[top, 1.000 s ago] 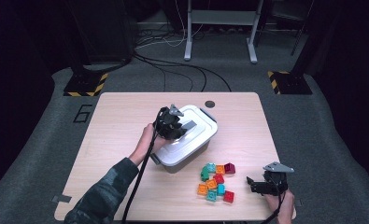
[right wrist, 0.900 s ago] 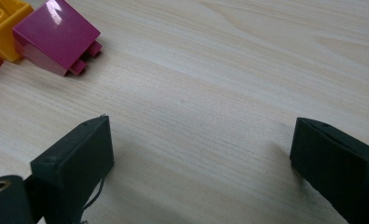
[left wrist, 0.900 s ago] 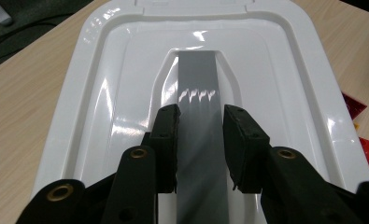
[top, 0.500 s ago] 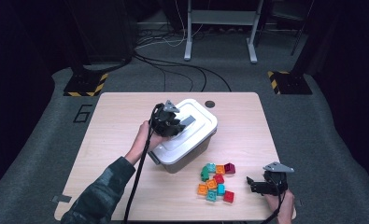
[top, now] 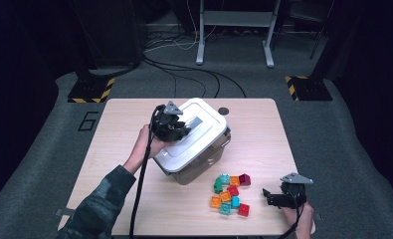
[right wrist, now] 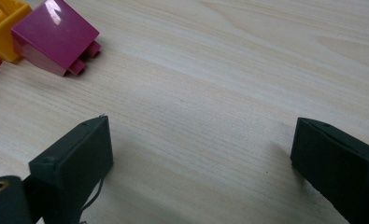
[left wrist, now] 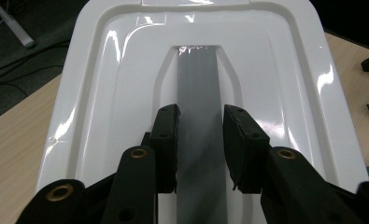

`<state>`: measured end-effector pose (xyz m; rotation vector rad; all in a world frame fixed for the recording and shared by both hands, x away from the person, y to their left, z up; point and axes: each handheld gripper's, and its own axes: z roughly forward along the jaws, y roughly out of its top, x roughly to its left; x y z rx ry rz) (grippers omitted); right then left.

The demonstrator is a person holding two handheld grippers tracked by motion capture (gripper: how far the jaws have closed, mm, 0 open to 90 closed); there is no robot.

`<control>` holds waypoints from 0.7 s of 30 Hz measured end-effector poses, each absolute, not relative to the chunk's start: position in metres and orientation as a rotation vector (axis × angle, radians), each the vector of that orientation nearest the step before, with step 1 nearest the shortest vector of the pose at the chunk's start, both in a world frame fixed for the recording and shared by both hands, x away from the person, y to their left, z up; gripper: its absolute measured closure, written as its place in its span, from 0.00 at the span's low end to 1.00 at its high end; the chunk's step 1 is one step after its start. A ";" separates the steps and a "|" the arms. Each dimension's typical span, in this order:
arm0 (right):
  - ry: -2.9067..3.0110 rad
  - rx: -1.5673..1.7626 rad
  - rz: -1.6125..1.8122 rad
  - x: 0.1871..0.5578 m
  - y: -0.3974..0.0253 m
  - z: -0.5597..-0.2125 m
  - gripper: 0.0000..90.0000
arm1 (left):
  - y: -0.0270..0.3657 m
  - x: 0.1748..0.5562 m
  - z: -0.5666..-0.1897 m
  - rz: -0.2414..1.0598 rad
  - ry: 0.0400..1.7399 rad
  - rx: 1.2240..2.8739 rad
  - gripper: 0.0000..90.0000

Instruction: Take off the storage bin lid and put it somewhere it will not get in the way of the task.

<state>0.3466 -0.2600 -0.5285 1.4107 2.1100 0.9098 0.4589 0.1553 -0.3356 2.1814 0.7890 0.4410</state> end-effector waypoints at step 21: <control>2.112 1.411 0.909 0.347 -0.260 -0.529 0.05 | 0.195 0.461 -0.332 0.485 0.866 2.145 0.74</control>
